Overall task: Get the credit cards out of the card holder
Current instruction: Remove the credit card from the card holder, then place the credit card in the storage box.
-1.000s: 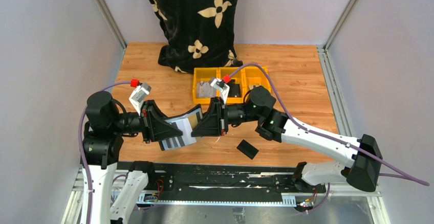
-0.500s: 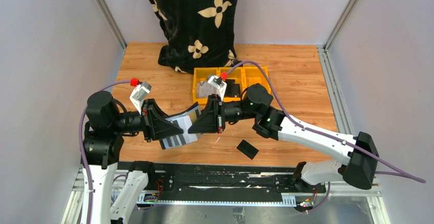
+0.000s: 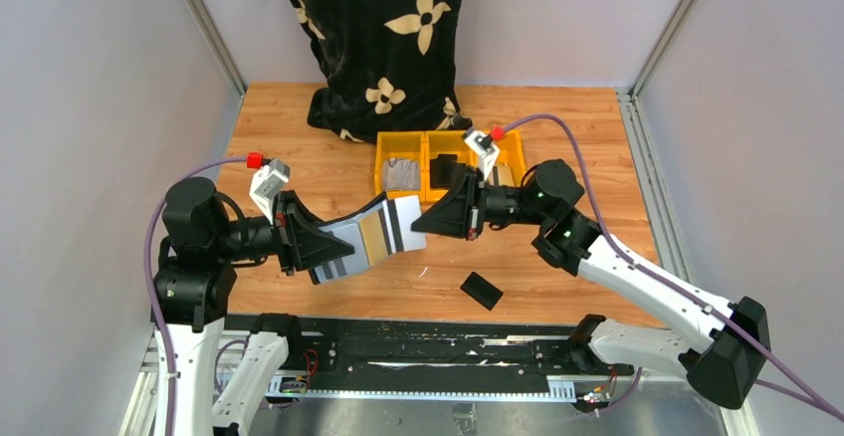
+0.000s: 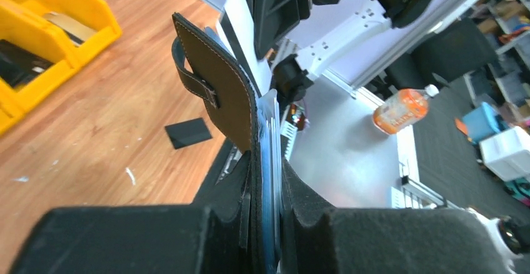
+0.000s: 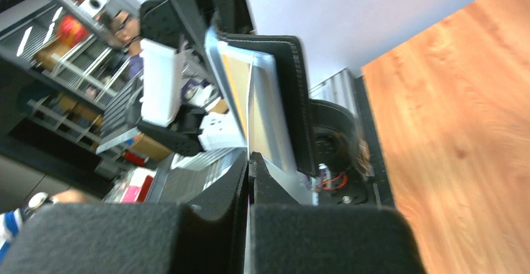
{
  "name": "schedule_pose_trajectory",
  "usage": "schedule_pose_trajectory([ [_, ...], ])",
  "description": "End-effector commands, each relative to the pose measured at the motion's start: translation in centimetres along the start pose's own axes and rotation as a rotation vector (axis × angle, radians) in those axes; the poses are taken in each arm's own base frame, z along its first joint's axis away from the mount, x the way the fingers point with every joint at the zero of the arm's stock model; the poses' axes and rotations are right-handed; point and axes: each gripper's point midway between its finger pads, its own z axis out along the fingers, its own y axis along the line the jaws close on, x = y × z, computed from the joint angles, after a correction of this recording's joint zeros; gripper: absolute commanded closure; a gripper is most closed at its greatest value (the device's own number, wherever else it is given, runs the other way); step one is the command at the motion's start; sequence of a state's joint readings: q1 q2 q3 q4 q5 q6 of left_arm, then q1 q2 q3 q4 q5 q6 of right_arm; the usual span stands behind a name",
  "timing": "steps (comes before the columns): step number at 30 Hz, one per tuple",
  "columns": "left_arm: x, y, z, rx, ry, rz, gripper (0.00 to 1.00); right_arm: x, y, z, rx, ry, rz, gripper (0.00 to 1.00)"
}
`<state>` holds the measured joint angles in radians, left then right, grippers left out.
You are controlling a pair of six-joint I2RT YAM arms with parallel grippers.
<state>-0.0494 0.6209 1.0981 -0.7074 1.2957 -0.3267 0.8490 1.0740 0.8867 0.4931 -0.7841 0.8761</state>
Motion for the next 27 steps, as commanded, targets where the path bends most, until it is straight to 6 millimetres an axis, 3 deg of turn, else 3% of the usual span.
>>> schedule_pose_trajectory([
  [1,-0.1,2.0,-0.3,-0.124,0.015,0.104,1.0,-1.7,-2.1,-2.7,0.096,-0.044,0.001,1.0],
  [3,0.1,2.6,-0.5,-0.162,0.022,0.113,1.0,-2.9,-4.1,-4.0,0.167,-0.08,0.01,1.0],
  [7,-0.1,3.2,-0.7,-0.202,0.018,0.167,1.0,-4.6,-10.1,-6.0,0.349,-0.122,0.038,1.0],
  [11,-0.1,3.6,-0.9,-0.233,0.018,0.196,1.0,-4.4,-18.4,-6.3,0.568,-0.06,0.082,1.0],
  [17,0.5,4.1,-0.8,-0.225,0.032,0.177,1.0,-4.9,-29.3,-4.9,0.74,-0.037,0.141,1.0],
  [18,0.5,4.2,-0.8,-0.223,0.034,0.173,1.0,-4.0,-31.8,-4.8,0.773,-0.017,0.175,1.0],
  [19,0.5,4.1,-0.8,-0.222,0.035,0.169,1.0,-4.7,-32.6,-4.3,0.778,-0.023,0.171,1.0],
  [20,0.6,4.2,-0.8,-0.22,0.041,0.184,1.0,-3.9,-34.8,-4.2,0.803,-0.004,0.202,1.0],
  [23,0.8,4.1,-0.8,-0.216,0.047,0.195,1.0,-3.5,-38.2,-3.0,0.821,0.005,0.237,1.0],
  [27,1.1,4.0,-0.9,-0.217,0.052,0.209,1.0,-3.0,-41.3,-1.2,0.853,0.014,0.25,1.0],
])
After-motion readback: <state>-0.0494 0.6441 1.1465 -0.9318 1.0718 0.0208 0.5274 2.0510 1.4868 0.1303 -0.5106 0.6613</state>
